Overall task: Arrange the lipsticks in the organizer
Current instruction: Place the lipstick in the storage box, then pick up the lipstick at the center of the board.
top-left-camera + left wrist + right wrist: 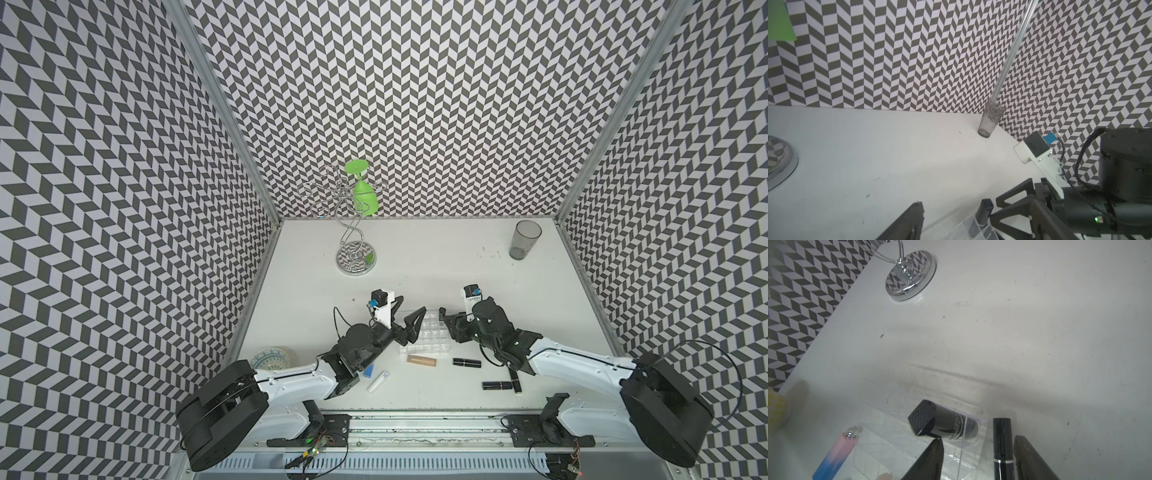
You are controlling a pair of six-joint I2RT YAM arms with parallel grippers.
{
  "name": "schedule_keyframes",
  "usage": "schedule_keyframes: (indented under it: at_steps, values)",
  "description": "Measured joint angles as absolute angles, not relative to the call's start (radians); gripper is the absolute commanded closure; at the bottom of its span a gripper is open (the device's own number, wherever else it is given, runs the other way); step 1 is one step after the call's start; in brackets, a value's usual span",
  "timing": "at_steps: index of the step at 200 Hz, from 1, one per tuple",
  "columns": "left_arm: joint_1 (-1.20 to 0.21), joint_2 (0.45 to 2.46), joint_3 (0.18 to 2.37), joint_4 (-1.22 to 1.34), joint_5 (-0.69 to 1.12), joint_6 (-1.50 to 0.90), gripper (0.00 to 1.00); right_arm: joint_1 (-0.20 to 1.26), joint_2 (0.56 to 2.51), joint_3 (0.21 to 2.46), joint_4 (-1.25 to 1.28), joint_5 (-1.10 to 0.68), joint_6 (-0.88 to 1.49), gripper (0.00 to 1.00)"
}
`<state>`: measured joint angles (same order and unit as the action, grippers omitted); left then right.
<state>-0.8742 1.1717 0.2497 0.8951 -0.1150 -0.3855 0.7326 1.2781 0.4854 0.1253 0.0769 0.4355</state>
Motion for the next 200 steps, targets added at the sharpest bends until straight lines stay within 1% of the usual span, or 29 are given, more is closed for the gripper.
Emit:
schedule_keyframes:
  at_steps: [24,42,68,83,103,158,200]
  values:
    - [-0.872,1.127,0.229,0.844,-0.08,-0.407,0.16,0.733,1.273,0.485,0.1,0.067,0.437,0.47]
    - [-0.872,1.118,0.225,0.837,-0.072,-0.415,0.16,0.733,1.236,0.479,0.09,0.056,0.437,0.47]
    - [-0.868,1.153,0.221,0.837,-0.067,-0.421,0.17,0.733,1.162,0.445,0.089,0.057,0.438,0.48]
    - [-0.863,1.189,0.215,0.844,-0.062,-0.427,0.18,0.733,1.153,0.428,0.087,0.078,0.443,0.51]
    - [-0.863,1.232,0.212,0.845,-0.054,-0.437,0.18,0.731,1.173,0.427,0.066,0.1,0.448,0.53]
    - [-0.863,1.289,0.212,0.889,-0.054,-0.442,0.16,0.724,1.296,0.443,0.056,0.077,0.44,0.55]
    - [-0.863,1.327,0.211,0.928,-0.054,-0.444,0.16,0.714,1.338,0.455,0.06,0.073,0.434,0.57]
